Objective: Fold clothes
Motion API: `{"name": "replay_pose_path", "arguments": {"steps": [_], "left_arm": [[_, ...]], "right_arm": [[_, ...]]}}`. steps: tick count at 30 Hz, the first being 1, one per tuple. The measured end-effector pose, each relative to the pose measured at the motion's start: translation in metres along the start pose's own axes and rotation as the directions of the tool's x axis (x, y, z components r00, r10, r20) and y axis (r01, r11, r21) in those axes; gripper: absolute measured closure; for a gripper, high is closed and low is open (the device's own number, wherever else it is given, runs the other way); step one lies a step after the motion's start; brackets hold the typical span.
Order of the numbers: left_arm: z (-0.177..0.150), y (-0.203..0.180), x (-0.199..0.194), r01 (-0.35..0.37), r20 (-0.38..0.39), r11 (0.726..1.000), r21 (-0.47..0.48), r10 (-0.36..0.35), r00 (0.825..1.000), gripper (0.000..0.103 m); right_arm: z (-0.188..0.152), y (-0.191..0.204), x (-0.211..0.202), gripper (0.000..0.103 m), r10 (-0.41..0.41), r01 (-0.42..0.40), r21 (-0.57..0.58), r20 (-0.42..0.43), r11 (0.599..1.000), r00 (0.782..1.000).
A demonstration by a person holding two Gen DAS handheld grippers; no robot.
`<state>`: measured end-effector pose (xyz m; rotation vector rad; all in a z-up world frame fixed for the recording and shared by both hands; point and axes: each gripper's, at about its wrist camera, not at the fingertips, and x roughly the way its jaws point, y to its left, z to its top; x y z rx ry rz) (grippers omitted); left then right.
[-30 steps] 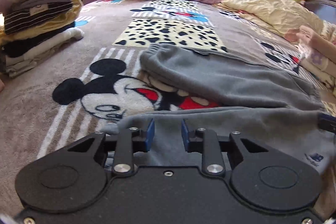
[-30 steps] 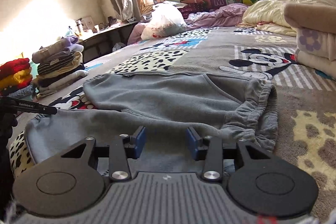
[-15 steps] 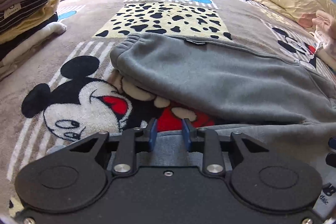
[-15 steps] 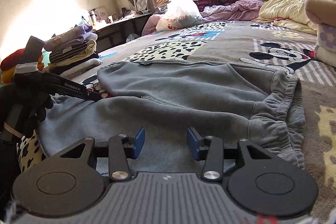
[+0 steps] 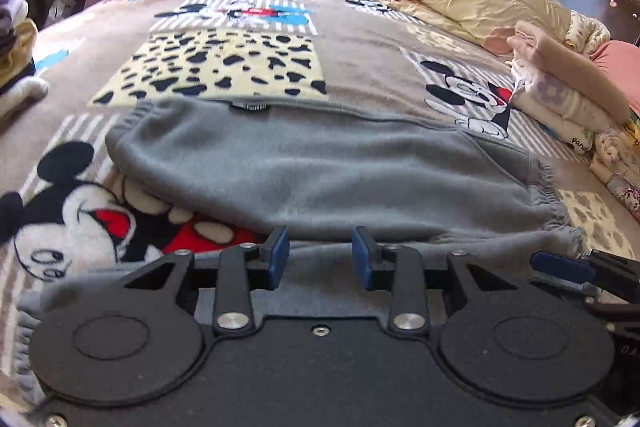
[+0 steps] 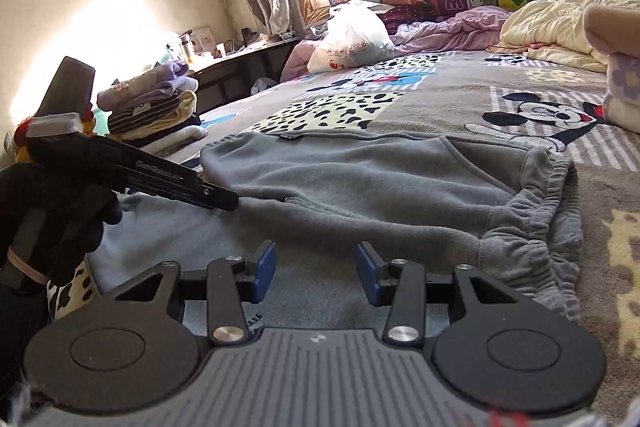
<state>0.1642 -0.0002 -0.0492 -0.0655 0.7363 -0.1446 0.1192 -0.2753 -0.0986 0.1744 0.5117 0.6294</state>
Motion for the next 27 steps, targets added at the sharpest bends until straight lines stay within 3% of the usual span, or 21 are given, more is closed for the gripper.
{"name": "replay_pose_path", "arguments": {"steps": [3,6,8,12,16,22,23,24,27], "left_arm": [[0.014,0.006,0.009,-0.034,-0.001,0.999,0.013,0.034,0.999,0.07],[0.031,0.009,0.026,-0.07,-0.021,0.996,0.059,0.071,0.997,0.069],[0.042,0.013,0.035,-0.092,-0.02,0.992,0.083,0.094,0.995,0.05],[0.064,0.039,0.051,-0.161,0.004,0.983,0.092,0.162,0.987,0.051],[0.079,0.067,0.067,-0.191,0.002,0.978,0.086,0.191,0.982,0.051],[0.087,0.08,0.076,-0.177,0.022,0.981,0.074,0.176,0.984,0.053],[0.088,0.082,0.078,-0.175,0.025,0.982,0.072,0.174,0.984,0.054],[0.089,0.084,0.08,-0.173,0.028,0.982,0.07,0.171,0.985,0.056],[0.093,0.091,0.084,-0.166,0.038,0.984,0.064,0.164,0.986,0.085]], "right_arm": [[0.015,-0.015,-0.002,0.058,0.018,-0.02,0.074,0.02,0.997,1.0],[0.042,-0.024,0.004,0.058,-0.003,0.007,0.1,-0.044,0.995,0.999],[0.063,-0.02,0.011,0.058,-0.047,0.049,0.023,-0.092,0.999,0.995],[0.097,-0.022,0.049,0.054,-0.154,0.124,-0.166,-0.185,0.978,0.971],[0.108,-0.043,0.092,0.054,-0.224,0.16,-0.253,-0.251,0.954,0.942],[0.108,-0.077,0.125,0.055,-0.216,0.173,-0.158,-0.315,0.972,0.924],[0.105,-0.079,0.128,0.06,-0.213,0.174,-0.148,-0.315,0.974,0.925],[0.103,-0.082,0.131,0.073,-0.206,0.171,-0.135,-0.315,0.976,0.926],[0.098,-0.089,0.133,0.089,-0.174,0.155,-0.084,-0.311,0.984,0.934]]}}
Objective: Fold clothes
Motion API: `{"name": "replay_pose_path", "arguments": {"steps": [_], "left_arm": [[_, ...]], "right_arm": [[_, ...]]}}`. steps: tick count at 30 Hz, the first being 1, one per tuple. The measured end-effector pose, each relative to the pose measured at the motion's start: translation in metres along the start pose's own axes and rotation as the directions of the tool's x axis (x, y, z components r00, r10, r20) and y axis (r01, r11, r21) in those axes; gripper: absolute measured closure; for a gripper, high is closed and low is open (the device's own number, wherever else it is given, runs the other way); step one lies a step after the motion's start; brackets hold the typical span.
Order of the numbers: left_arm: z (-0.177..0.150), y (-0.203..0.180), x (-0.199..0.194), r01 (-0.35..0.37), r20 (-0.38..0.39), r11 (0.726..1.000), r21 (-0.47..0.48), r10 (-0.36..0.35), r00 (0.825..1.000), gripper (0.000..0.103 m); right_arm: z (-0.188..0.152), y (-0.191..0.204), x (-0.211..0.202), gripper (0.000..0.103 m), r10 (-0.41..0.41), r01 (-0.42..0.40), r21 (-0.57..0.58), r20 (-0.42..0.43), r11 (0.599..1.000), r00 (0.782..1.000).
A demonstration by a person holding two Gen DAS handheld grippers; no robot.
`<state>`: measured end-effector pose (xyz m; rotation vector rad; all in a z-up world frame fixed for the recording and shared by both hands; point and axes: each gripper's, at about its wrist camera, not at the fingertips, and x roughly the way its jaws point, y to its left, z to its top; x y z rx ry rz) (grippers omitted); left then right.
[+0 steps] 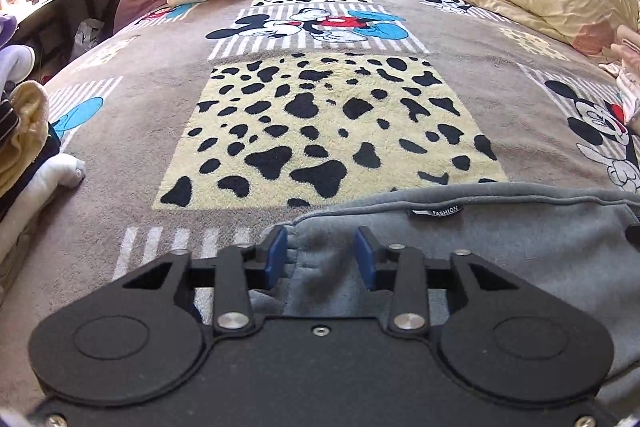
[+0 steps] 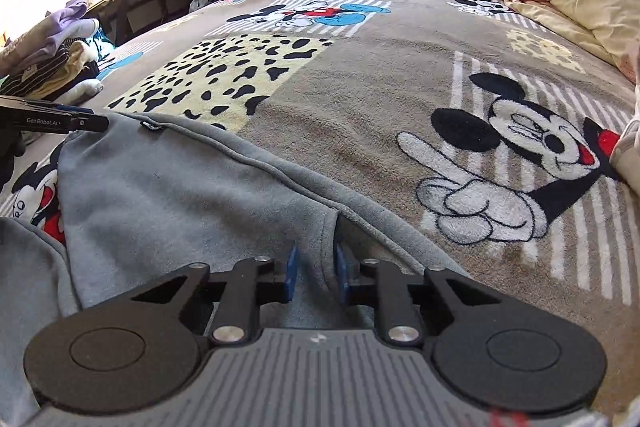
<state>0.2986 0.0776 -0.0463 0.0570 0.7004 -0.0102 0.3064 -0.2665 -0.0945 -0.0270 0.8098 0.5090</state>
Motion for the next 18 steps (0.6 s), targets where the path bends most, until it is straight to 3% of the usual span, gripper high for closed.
{"name": "replay_pose_path", "arguments": {"steps": [1,2,7,11,12,13,14,15,18], "left_arm": [[0.001,0.002,0.002,0.002,0.003,1.0,-0.002,-0.002,1.0,0.101],[0.002,0.004,0.004,0.005,0.007,1.0,-0.004,-0.005,1.0,0.103],[0.01,0.013,0.013,0.016,0.03,1.0,-0.022,-0.015,0.999,0.103],[0.003,0.007,0.044,0.035,-0.087,0.999,0.01,-0.034,0.996,0.103],[0.001,0.009,0.039,0.04,-0.083,0.999,0.01,-0.039,0.996,0.103],[-0.002,0.012,0.03,0.045,-0.063,0.999,0.008,-0.044,0.997,0.09],[-0.004,0.014,0.02,0.049,-0.042,0.999,0.006,-0.049,0.998,0.055],[-0.006,0.017,0.011,0.054,-0.022,0.999,0.004,-0.054,0.998,0.042],[-0.012,0.019,0.014,0.038,-0.045,0.999,0.03,-0.037,0.998,0.048]], "right_arm": [[0.001,-0.001,-0.001,0.091,0.005,-0.005,0.006,0.002,1.0,1.0],[0.002,-0.003,-0.002,0.092,0.008,-0.008,0.013,0.007,1.0,1.0],[0.018,-0.015,-0.027,0.094,-0.004,-0.006,0.088,0.109,0.996,0.994],[0.021,-0.022,-0.001,0.093,-0.026,0.021,0.103,0.045,0.994,0.999],[0.021,-0.024,0.006,0.093,-0.031,0.028,0.107,0.028,0.994,0.999],[0.022,-0.026,0.012,0.092,-0.037,0.035,0.111,0.012,0.993,0.999],[0.022,-0.027,0.016,0.092,-0.037,0.037,0.117,0.004,0.993,0.999],[0.02,-0.027,0.011,0.09,-0.025,0.023,0.129,0.016,0.991,1.0],[0.018,-0.027,0.003,0.084,-0.01,0.006,0.14,0.025,0.99,1.0]]}}
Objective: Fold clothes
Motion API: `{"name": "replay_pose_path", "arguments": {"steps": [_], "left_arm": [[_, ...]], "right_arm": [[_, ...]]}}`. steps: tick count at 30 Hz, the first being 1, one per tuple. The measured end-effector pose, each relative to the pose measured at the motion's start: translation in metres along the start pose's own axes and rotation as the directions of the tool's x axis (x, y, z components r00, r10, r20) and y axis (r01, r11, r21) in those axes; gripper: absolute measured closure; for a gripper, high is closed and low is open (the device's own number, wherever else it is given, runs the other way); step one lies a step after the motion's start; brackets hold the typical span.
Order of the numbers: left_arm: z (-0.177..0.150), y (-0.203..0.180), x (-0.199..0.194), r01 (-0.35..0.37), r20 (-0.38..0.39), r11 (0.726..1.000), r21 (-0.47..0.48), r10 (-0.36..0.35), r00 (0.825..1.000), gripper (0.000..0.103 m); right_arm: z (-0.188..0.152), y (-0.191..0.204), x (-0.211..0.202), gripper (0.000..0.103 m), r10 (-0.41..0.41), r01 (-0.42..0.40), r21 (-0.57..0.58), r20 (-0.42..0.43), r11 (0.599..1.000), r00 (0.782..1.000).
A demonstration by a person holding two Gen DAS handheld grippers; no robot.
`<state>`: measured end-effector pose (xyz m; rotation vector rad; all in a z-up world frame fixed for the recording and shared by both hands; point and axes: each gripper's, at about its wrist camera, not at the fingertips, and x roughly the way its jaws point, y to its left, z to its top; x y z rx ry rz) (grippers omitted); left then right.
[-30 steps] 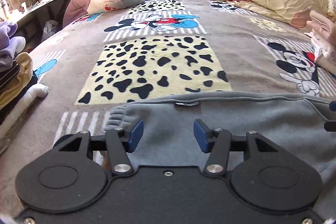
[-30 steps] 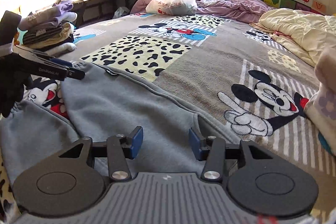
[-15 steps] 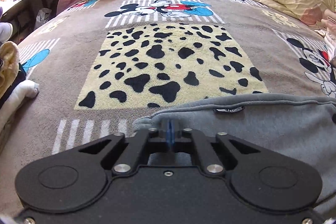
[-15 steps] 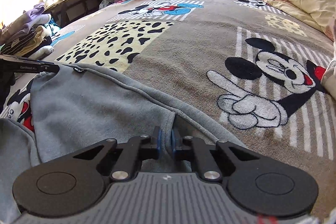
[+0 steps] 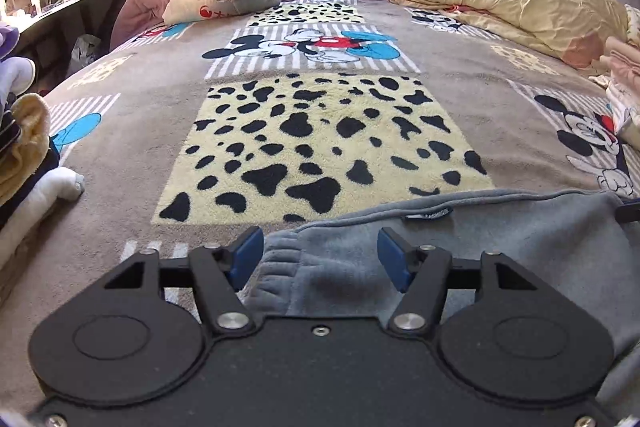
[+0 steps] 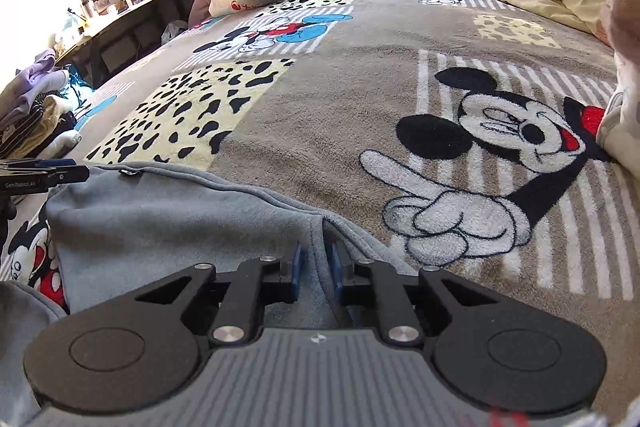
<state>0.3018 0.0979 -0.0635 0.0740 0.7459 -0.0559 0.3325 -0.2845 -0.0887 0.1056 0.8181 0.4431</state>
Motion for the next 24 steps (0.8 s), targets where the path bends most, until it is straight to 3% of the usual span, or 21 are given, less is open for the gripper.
{"name": "replay_pose_path", "arguments": {"steps": [1,3,5,6,10,12,13,17,21,24], "left_arm": [[-0.001,-0.003,0.006,-0.013,-0.012,1.0,0.025,0.013,1.0,0.051],[-0.004,-0.01,0.016,-0.061,-0.025,0.995,0.08,0.063,0.998,0.067],[0.001,-0.008,0.011,-0.08,0.01,0.995,0.064,0.08,0.997,0.087],[0.003,-0.006,0.007,-0.085,0.03,0.995,0.049,0.084,0.996,0.089],[0.012,-0.004,-0.001,-0.094,0.122,0.995,0.015,0.092,0.988,0.09],[0.005,-0.003,0.028,-0.105,0.03,0.994,0.022,0.104,0.994,0.086],[-0.001,-0.002,0.039,-0.115,0.011,0.993,0.024,0.115,0.993,0.075],[0.005,-0.004,0.012,-0.152,0.065,0.988,0.005,0.151,0.986,0.065],[0.003,-0.015,-0.015,-0.05,0.09,0.999,-0.002,0.05,0.995,0.066],[-0.01,-0.03,0.005,-0.015,0.001,0.999,0.052,0.015,1.0,0.063]], "right_arm": [[0.0,0.001,0.0,0.084,-0.001,0.001,-0.001,-0.001,1.0,1.0],[0.0,0.002,0.0,0.084,-0.003,0.003,-0.002,-0.004,1.0,1.0],[0.0,0.003,-0.001,0.083,-0.005,0.005,-0.004,-0.007,1.0,1.0],[0.0,0.003,-0.001,0.087,-0.006,0.006,-0.005,-0.009,1.0,1.0],[0.002,0.005,-0.007,0.092,-0.026,0.027,-0.015,0.02,1.0,0.999],[0.004,0.005,-0.009,0.093,-0.053,0.054,-0.029,0.043,0.998,0.998],[0.004,0.004,-0.003,0.093,-0.071,0.072,-0.035,0.025,0.997,0.997],[0.004,0.0,0.008,0.096,-0.085,0.085,-0.024,-0.035,0.996,0.996],[0.004,0.014,-0.014,0.089,-0.105,0.106,-0.063,0.023,0.992,0.994],[0.006,0.031,-0.029,0.089,-0.07,0.077,-0.085,0.074,0.993,0.995]]}}
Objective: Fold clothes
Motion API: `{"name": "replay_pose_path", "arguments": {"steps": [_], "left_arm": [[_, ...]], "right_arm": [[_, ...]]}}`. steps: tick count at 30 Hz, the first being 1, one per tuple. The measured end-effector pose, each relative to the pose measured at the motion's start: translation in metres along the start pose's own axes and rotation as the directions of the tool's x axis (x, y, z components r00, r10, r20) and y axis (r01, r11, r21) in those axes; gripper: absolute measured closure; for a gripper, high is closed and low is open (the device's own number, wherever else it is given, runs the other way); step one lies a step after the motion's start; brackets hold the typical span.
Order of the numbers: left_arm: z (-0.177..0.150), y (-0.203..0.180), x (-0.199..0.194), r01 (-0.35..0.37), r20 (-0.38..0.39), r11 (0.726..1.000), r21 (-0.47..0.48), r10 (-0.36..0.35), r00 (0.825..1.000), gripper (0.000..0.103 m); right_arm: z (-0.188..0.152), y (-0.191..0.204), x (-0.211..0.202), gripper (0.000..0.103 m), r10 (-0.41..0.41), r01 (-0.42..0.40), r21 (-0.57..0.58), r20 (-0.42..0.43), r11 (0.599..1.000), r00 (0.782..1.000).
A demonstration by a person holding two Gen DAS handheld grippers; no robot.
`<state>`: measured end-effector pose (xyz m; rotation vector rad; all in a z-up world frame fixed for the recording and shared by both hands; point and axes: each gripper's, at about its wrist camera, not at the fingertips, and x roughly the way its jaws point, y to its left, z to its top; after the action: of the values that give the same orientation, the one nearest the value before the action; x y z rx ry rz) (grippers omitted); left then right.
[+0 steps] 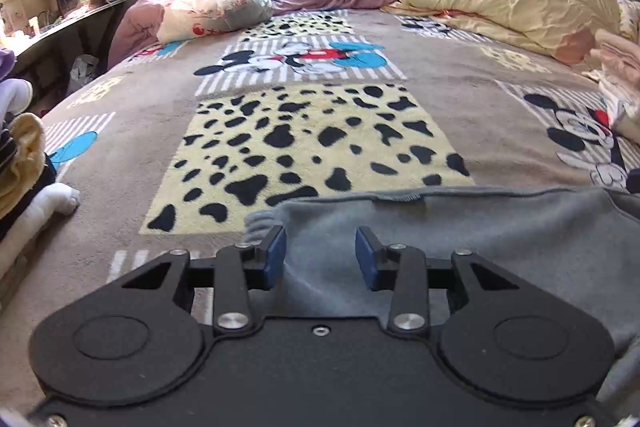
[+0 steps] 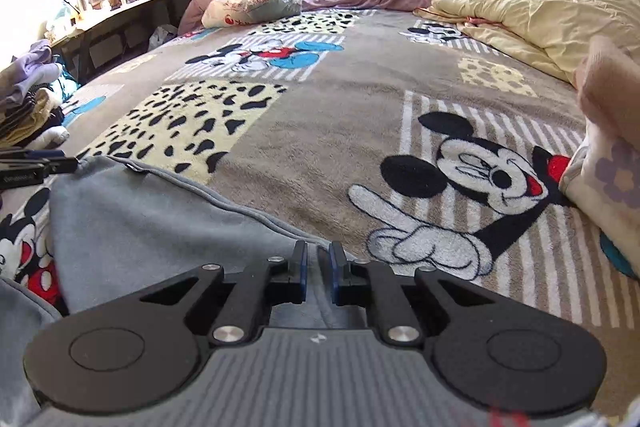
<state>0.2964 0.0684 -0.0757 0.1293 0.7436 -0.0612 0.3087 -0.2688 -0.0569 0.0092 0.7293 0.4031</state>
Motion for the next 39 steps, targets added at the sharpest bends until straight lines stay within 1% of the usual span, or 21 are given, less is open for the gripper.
{"name": "replay_pose_path", "arguments": {"steps": [1,2,3,5,9,10,12,15,17,18,20,23,27,30,31,32,34,35,36,38,39], "left_arm": [[-0.007,-0.003,0.012,-0.011,-0.033,1.0,0.019,0.012,0.999,0.058],[-0.009,-0.003,0.009,-0.011,-0.038,1.0,0.011,0.011,0.999,0.058],[-0.008,-0.002,0.0,-0.005,-0.032,1.0,-0.008,0.004,0.999,0.058],[-0.008,-0.003,-0.021,0.011,0.002,1.0,-0.022,-0.011,1.0,0.06],[-0.027,0.008,-0.057,0.004,0.028,0.996,-0.09,-0.001,1.0,0.057],[-0.031,0.011,-0.065,0.001,0.031,0.994,-0.109,0.002,1.0,0.053],[-0.041,0.017,-0.082,-0.004,0.038,0.989,-0.148,0.009,0.999,0.052],[-0.056,0.026,-0.107,-0.01,0.048,0.978,-0.206,0.021,0.999,0.052],[-0.065,0.033,-0.124,-0.014,0.055,0.97,-0.244,0.028,0.998,0.052],[-0.07,0.036,-0.133,-0.016,0.058,0.965,-0.263,0.032,0.998,0.052],[-0.08,0.042,-0.15,-0.019,0.064,0.953,-0.301,0.04,0.997,0.052],[-0.113,0.067,-0.174,-0.03,0.048,0.912,-0.408,0.055,0.997,0.052],[-0.145,0.084,-0.19,-0.022,0.027,0.867,-0.498,0.041,0.999,0.052],[-0.155,0.081,-0.186,-0.002,0.024,0.854,-0.52,0.017,1.0,0.052],[-0.156,0.077,-0.185,-0.007,0.025,0.86,-0.51,0.023,0.999,0.052],[-0.156,0.072,-0.185,-0.018,0.027,0.869,-0.494,0.036,0.999,0.048],[-0.156,0.061,-0.186,-0.042,0.031,0.886,-0.461,0.063,0.998,0.044],[-0.156,0.056,-0.186,-0.054,0.033,0.894,-0.444,0.077,0.996,0.05],[-0.156,0.051,-0.187,-0.066,0.036,0.901,-0.428,0.09,0.995,0.054],[-0.156,0.04,-0.187,-0.091,0.042,0.915,-0.394,0.117,0.992,0.054],[-0.155,0.035,-0.191,-0.077,0.067,0.925,-0.371,0.109,0.992,0.054]], "right_arm": [[0.001,0.005,0.002,0.087,0.027,-0.027,-0.011,-0.009,1.0,1.0],[-0.001,0.012,0.011,0.078,0.03,-0.032,-0.037,-0.048,0.999,0.998],[-0.005,0.017,0.024,0.072,0.004,-0.011,-0.068,-0.103,0.998,0.995],[-0.015,0.018,0.039,0.073,-0.031,0.016,-0.098,-0.152,0.995,0.988],[-0.015,0.028,-0.007,0.072,0.026,-0.029,-0.038,-0.059,0.999,0.998],[-0.021,0.035,-0.013,0.072,0.035,-0.038,-0.047,-0.058,0.998,0.998],[-0.043,0.057,-0.014,0.069,0.011,-0.024,-0.137,-0.096,0.99,0.995],[-0.074,0.086,-0.018,0.068,-0.031,-0.003,-0.254,-0.132,0.967,0.991],[-0.082,0.088,-0.043,0.068,-0.052,0.041,-0.197,-0.053,0.979,0.997],[-0.085,0.087,-0.061,0.066,-0.032,0.031,-0.142,-0.002,0.989,0.999],[-0.095,0.086,-0.088,0.063,-0.004,0.007,-0.073,0.048,0.997,0.999],[-0.121,0.073,-0.121,0.062,-0.037,0.033,0.039,0.105,0.999,0.994],[-0.157,0.048,-0.155,0.062,-0.073,0.035,0.212,0.172,0.977,0.982],[-0.182,0.03,-0.167,0.062,-0.12,0.053,0.31,0.201,0.949,0.972],[-0.188,0.025,-0.169,0.062,-0.126,0.05,0.341,0.204,0.939,0.971],[-0.191,0.022,-0.166,0.062,-0.132,0.06,0.355,0.182,0.933,0.974],[-0.194,0.021,-0.149,0.058,-0.166,0.135,0.329,0.068,0.935,0.984],[-0.197,0.022,-0.142,0.059,-0.189,0.17,0.302,0.034,0.938,0.981],[-0.197,0.026,-0.144,0.059,-0.206,0.183,0.286,0.052,0.941,0.977],[-0.191,0.036,-0.152,0.059,-0.235,0.212,0.252,0.064,0.944,0.97],[-0.191,0.041,-0.158,0.059,-0.232,0.2,0.241,0.111,0.95,0.966]]}}
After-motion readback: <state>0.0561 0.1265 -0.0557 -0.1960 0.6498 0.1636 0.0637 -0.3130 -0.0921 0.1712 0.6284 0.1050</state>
